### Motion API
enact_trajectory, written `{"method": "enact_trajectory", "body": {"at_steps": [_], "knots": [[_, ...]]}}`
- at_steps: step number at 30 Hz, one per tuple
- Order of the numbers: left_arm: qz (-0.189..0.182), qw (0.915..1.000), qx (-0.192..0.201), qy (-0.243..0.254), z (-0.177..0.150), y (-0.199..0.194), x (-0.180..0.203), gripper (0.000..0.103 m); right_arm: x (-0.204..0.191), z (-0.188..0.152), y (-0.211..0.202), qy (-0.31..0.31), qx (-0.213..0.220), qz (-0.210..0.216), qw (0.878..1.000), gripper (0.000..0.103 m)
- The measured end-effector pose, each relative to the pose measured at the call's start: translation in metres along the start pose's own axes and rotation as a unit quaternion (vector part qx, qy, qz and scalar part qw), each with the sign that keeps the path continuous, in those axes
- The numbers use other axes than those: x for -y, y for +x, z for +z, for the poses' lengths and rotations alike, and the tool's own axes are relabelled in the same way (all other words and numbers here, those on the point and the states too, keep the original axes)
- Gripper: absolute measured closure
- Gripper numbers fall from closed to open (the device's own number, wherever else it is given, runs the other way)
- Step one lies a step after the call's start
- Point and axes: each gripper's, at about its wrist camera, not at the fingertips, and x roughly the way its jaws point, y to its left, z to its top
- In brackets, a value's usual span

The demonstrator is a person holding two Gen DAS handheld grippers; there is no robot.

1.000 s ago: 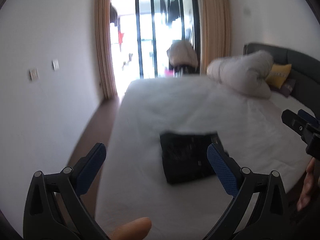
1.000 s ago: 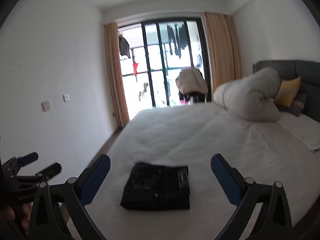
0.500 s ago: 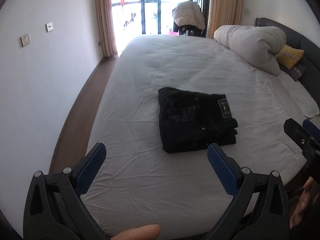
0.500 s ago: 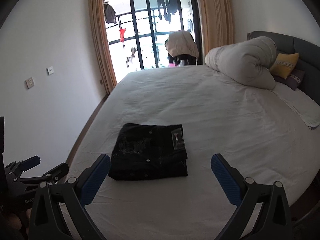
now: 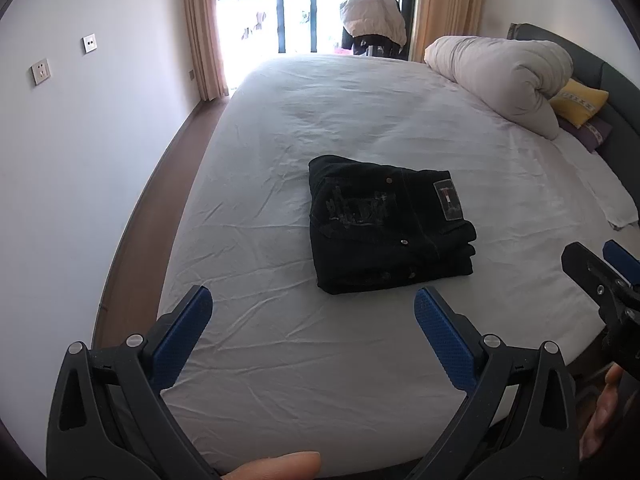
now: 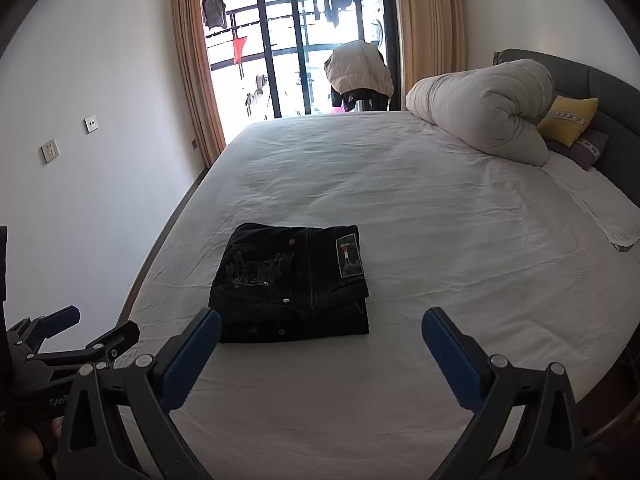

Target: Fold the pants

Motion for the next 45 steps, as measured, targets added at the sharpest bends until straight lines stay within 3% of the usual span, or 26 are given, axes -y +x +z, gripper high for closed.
{"method": "enact_trajectory", "body": {"at_steps": [45], "knots": [[-0.002, 1.0, -0.005, -0.001, -0.0012, 0.007, 0.0009, 0.0, -0.0014, -0.0076, 0.002, -0.009, -0.012, 0.006, 1.0, 0.0]]}}
